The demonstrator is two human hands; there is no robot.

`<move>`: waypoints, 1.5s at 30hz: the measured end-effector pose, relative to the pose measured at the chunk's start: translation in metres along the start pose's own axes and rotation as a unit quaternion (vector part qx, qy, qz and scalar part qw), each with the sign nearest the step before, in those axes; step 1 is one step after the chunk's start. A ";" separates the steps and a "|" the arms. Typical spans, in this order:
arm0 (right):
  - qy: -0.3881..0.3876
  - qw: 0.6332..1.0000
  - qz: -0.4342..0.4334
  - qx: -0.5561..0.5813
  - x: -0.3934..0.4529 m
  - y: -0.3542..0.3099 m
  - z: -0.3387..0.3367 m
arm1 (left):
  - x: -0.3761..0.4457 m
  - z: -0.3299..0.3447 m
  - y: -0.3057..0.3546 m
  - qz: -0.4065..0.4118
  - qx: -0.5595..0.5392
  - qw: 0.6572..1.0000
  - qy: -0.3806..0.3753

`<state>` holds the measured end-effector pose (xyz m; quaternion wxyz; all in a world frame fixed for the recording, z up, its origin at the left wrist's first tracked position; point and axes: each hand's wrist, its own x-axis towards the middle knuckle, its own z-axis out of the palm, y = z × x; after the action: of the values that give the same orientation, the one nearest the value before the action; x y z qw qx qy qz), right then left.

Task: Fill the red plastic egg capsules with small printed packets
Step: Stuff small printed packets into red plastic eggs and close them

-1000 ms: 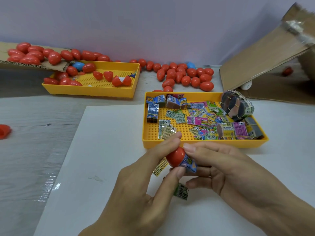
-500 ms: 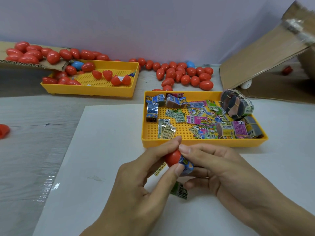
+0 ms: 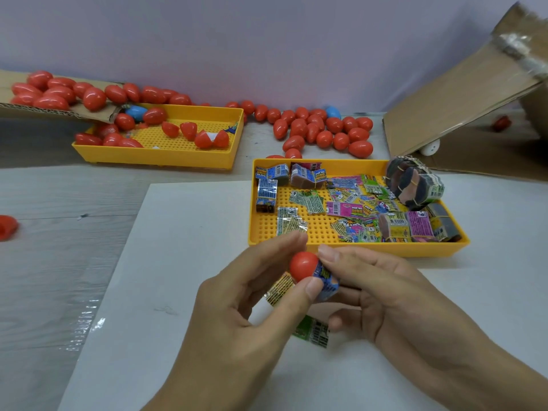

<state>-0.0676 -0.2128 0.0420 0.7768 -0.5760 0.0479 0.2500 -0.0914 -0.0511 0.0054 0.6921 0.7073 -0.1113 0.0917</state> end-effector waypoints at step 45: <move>0.027 0.997 -0.015 -0.070 0.007 0.003 -0.012 | 0.006 -0.010 0.003 -0.043 0.071 0.993 -0.082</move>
<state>-0.0605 -0.2209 0.0333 0.7369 -0.6360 0.0425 0.2251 -0.0863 -0.0412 0.0102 0.6323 0.7636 -0.1303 0.0107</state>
